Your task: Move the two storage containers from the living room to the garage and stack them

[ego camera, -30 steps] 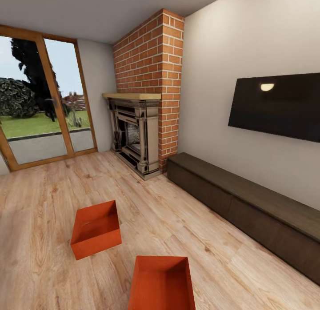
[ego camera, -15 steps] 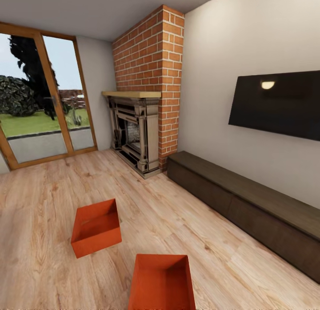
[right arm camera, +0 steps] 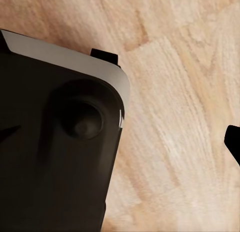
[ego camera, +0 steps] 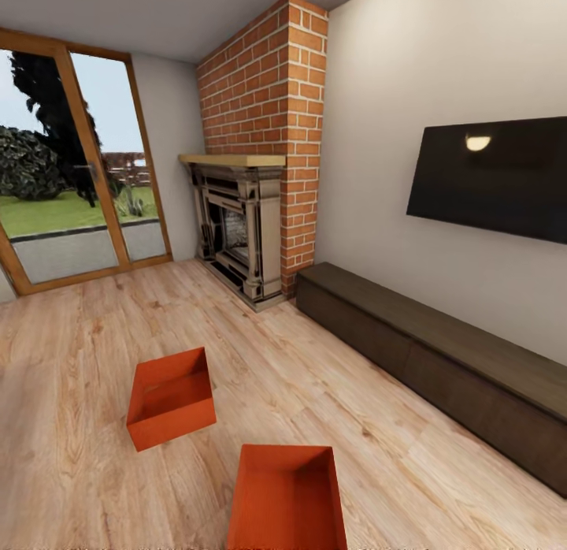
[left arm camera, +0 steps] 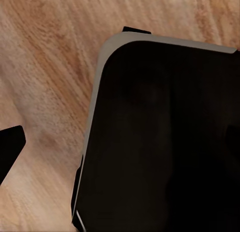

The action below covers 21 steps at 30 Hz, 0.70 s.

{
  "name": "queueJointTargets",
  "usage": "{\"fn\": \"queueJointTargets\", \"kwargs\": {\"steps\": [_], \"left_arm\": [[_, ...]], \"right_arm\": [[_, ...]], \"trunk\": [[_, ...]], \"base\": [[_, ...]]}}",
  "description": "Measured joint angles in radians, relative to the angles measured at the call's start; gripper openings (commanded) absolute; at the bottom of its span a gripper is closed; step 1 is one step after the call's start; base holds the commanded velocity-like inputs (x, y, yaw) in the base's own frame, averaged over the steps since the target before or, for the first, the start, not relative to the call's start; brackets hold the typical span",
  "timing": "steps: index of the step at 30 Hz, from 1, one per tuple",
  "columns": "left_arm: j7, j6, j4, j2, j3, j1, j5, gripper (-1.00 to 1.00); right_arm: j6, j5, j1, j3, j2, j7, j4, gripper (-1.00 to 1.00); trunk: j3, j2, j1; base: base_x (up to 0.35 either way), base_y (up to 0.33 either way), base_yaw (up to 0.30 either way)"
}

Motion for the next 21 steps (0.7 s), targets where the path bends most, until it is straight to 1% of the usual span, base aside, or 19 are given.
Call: {"fn": "queueJointTargets", "kwargs": {"steps": [21], "left_arm": [[0.000,0.000,0.000,0.000,0.000,0.000,0.000,1.00]], "right_arm": [[0.000,0.000,0.000,0.000,-0.001,0.000,0.000,1.00]], "trunk": [[-0.034,0.000,0.000]], "base": [[0.000,0.000,0.000]]}}
